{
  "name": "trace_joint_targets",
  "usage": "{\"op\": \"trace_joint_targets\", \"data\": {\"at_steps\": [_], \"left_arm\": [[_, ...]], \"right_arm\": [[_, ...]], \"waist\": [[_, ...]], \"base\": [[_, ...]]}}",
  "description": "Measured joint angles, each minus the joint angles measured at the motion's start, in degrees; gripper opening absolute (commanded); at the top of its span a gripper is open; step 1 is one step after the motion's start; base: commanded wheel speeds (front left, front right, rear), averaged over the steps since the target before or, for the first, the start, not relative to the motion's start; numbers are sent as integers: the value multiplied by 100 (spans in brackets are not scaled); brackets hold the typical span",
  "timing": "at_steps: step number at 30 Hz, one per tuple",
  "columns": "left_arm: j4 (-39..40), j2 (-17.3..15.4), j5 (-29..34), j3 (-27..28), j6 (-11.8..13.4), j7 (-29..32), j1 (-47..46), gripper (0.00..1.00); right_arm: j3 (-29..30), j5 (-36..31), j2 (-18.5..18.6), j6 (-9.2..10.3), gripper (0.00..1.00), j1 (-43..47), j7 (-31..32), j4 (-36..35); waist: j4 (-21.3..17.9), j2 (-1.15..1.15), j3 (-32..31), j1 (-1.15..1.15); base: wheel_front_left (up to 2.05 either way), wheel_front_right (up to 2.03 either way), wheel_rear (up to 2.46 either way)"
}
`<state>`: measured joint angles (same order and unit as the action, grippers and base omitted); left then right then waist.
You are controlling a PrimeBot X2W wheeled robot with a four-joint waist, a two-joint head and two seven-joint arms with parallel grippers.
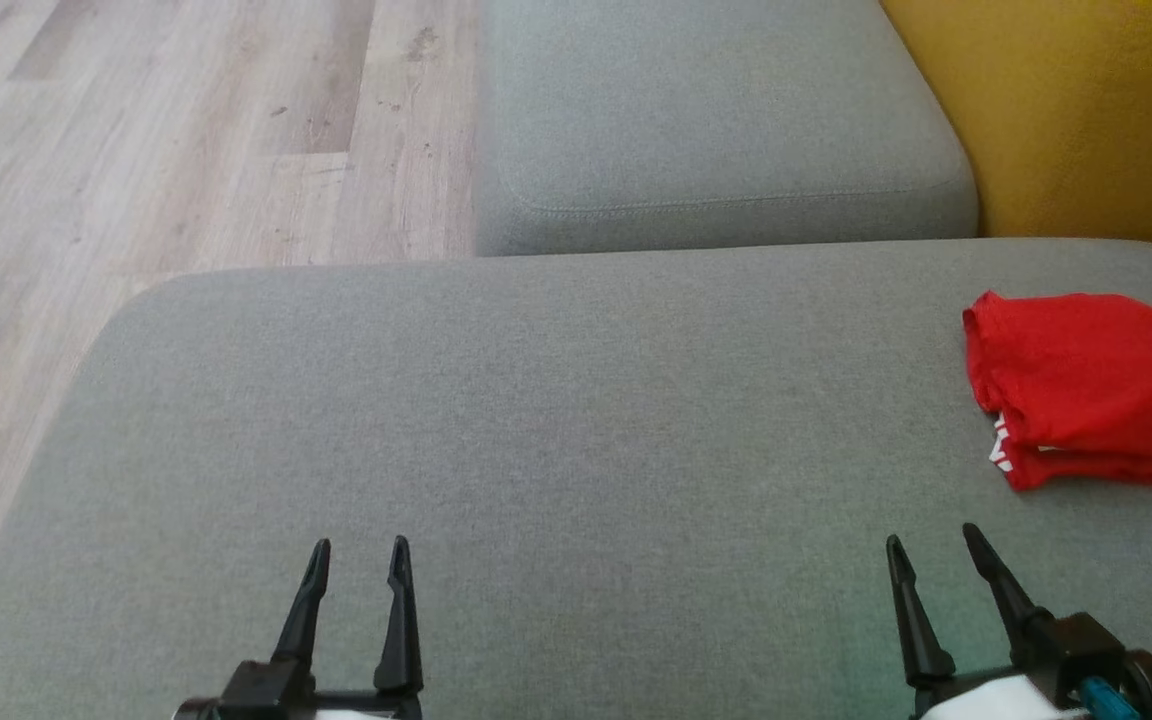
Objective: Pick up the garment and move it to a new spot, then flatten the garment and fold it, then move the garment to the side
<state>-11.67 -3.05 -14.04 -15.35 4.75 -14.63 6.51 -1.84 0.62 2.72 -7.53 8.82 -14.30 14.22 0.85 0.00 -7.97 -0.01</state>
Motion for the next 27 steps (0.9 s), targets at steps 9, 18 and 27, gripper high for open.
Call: {"op": "trace_joint_targets", "data": {"at_steps": [9, 18, 27], "left_arm": [[-4, 0, 60, -1, -27, 0, 1, 100], [-447, -1, 58, -19, -22, 27, 337, 0], [-467, -7, -537, 65, -92, 152, 310, 0]], "right_arm": [[-9, 108, -7, -1, 100, 16, 0, -49], [-12, 224, -11, -1, 0, 208, 27, 396], [30, 864, -11, -1, 0, 225, 179, 402]], "waist": [[-3, 0, -24, 1], [-8, 0, -58, 1], [-13, 0, 8, 1]], "base": [[0, 0, 0], [0, 0, 0], [0, 0, 0]]}}
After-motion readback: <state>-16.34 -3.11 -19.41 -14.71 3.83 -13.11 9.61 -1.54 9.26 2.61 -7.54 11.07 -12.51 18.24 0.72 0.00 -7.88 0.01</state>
